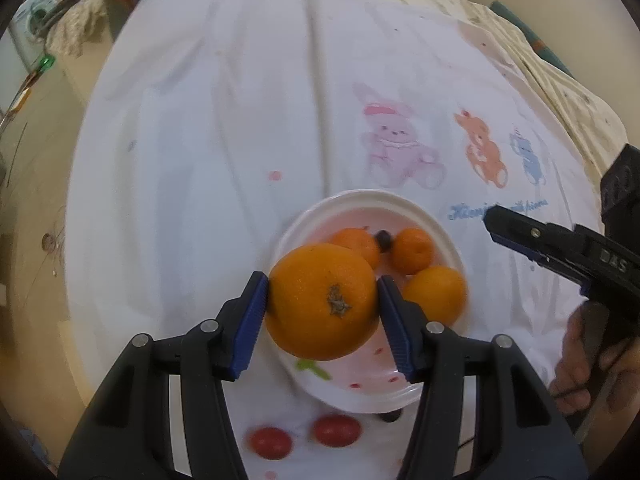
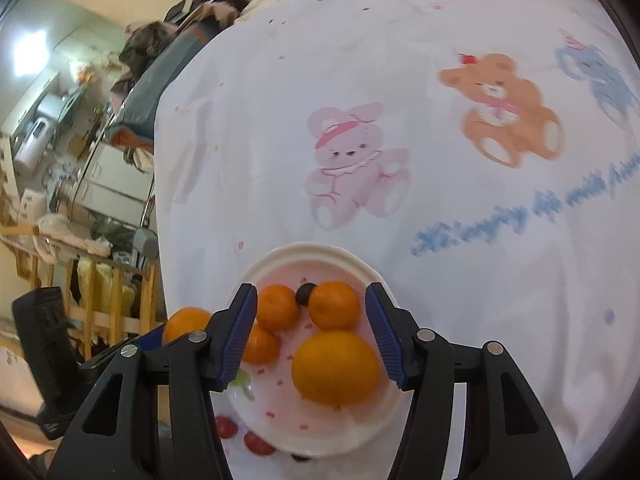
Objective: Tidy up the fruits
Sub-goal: 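Carry the large orange into the pink plate with the left tool and open it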
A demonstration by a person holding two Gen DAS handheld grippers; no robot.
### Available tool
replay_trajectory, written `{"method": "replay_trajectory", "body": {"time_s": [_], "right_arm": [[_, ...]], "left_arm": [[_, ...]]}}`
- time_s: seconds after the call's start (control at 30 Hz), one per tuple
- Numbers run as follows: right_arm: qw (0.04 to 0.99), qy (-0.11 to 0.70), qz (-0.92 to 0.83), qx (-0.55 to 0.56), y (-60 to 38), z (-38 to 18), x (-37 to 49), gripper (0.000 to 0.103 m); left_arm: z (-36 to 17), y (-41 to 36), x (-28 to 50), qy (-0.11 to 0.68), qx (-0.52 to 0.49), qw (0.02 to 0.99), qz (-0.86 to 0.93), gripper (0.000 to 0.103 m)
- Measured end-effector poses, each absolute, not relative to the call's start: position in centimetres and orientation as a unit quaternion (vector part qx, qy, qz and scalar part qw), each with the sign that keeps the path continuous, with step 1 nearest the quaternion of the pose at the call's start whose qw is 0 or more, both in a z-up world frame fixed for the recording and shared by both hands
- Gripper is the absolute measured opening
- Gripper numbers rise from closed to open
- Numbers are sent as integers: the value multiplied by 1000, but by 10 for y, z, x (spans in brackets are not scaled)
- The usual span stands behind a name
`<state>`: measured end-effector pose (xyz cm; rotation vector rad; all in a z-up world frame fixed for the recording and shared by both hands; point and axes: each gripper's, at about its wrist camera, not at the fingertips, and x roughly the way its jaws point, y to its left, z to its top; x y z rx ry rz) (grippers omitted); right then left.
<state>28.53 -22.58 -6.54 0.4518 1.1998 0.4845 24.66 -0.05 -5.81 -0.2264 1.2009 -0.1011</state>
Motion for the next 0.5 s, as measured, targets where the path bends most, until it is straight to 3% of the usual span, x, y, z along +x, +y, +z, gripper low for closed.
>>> {"method": "replay_trajectory", "body": {"time_s": [0.2, 0.5], "right_arm": [[782, 548, 201, 220, -258, -52, 260, 75], [786, 533, 175, 259, -292, -45, 236, 85]], "left_arm": [[-57, -28, 260, 562, -94, 819, -68, 51], [-76, -51, 279, 571, -97, 812, -68, 52]]}}
